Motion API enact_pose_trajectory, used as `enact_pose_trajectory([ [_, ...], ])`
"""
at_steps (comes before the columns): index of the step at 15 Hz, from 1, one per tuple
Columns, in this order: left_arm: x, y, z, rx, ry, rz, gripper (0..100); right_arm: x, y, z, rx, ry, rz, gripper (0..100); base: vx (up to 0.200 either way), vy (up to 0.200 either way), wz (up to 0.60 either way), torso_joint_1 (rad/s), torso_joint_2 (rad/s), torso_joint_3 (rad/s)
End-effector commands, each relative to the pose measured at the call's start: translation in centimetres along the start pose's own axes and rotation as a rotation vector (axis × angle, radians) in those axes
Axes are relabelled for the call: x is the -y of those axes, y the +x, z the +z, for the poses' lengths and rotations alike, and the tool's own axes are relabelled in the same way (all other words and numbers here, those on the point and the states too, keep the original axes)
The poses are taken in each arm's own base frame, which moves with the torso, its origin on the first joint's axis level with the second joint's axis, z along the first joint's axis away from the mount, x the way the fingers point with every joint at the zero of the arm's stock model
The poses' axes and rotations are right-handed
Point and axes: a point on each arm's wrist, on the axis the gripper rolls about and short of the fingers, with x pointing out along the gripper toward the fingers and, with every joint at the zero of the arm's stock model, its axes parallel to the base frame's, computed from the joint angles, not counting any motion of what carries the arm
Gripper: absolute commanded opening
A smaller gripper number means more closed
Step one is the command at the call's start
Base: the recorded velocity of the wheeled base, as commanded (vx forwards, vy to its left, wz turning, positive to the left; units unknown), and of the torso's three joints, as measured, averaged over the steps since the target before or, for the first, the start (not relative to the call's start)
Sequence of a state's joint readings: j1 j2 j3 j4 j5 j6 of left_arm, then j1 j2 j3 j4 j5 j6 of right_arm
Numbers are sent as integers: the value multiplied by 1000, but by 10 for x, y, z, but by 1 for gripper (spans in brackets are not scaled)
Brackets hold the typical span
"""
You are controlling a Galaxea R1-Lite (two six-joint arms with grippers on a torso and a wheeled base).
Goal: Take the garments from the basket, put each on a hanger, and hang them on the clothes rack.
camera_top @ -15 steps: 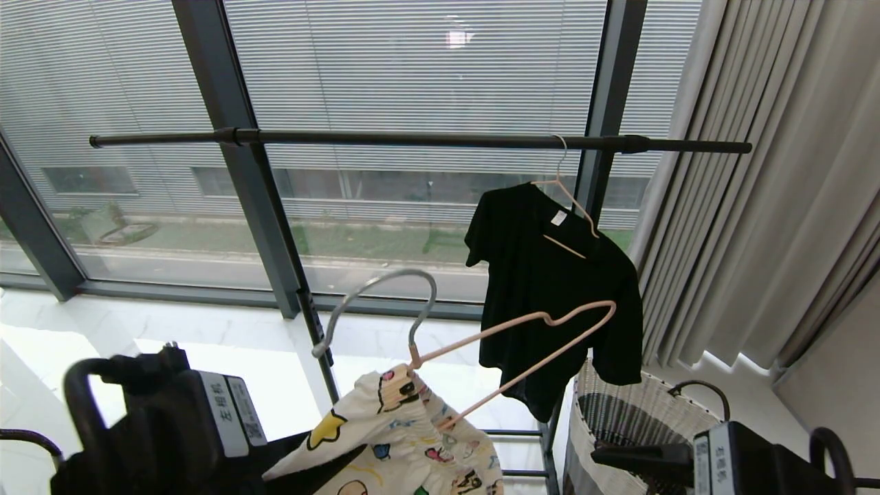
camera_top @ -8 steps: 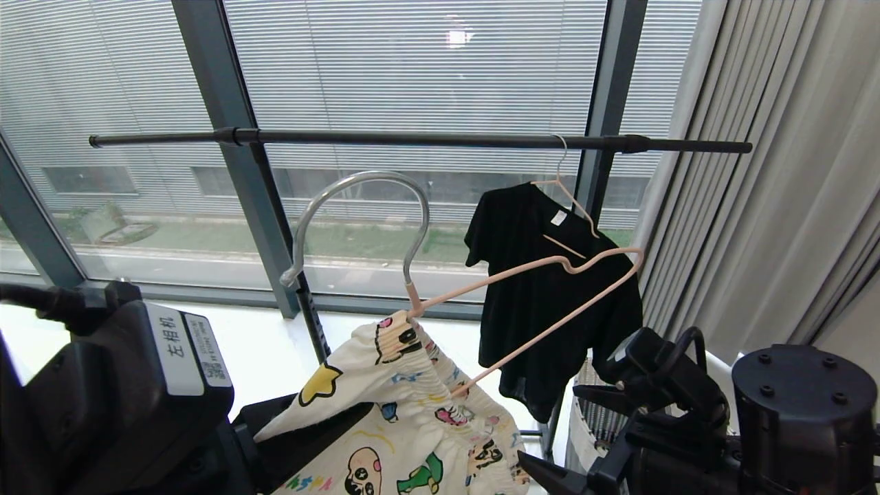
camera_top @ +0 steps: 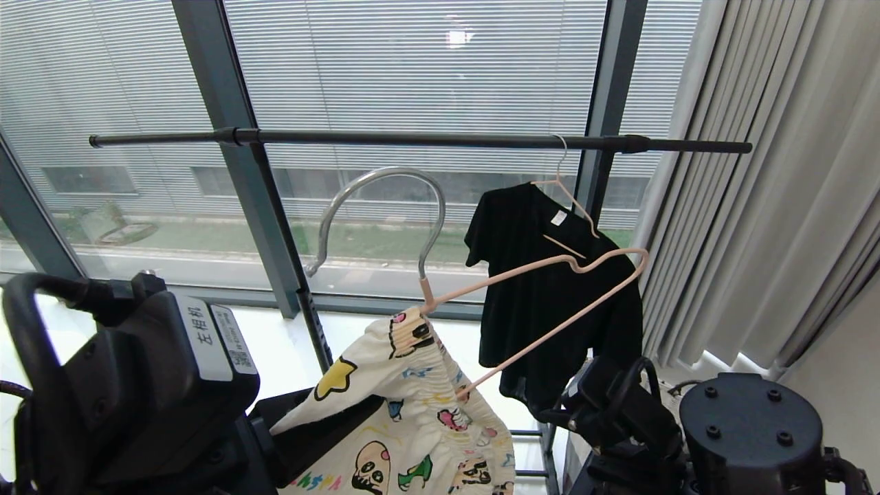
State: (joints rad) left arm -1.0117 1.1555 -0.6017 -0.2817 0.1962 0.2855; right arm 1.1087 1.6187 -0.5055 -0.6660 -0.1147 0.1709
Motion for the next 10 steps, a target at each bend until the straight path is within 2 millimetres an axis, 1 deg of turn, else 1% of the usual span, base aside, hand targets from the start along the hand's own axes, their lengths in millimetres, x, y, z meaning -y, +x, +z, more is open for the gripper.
enact_pose_trajectory([
  [1, 0, 0, 0, -1, -1, 1, 0, -3, 7, -3, -18, -8, -6, 100, 0, 0, 0, 0, 0, 0],
  [4, -1, -1, 1, 4, -5, 25, 0, 3, 7, -7, -36, -5, -65, 100, 0, 0, 0, 0, 0, 0],
  [5, -2, -6, -2, 5, -5, 37, 0, 20, 5, -9, -73, 1, -199, 100, 0, 0, 0, 0, 0, 0],
  [6, -4, -10, -6, 6, -4, 48, 0, 31, 2, -7, -71, 10, -269, 100, 0, 0, 0, 0, 0, 0],
  [8, -8, -20, -14, 3, -12, 79, 0, 57, -7, -1, -51, 21, -381, 100, 0, 0, 0, 0, 0, 0],
  [10, -6, -25, -23, -10, -9, 78, 0, 81, -15, 3, -45, -1, -471, 100, 0, 0, 0, 0, 0, 0],
])
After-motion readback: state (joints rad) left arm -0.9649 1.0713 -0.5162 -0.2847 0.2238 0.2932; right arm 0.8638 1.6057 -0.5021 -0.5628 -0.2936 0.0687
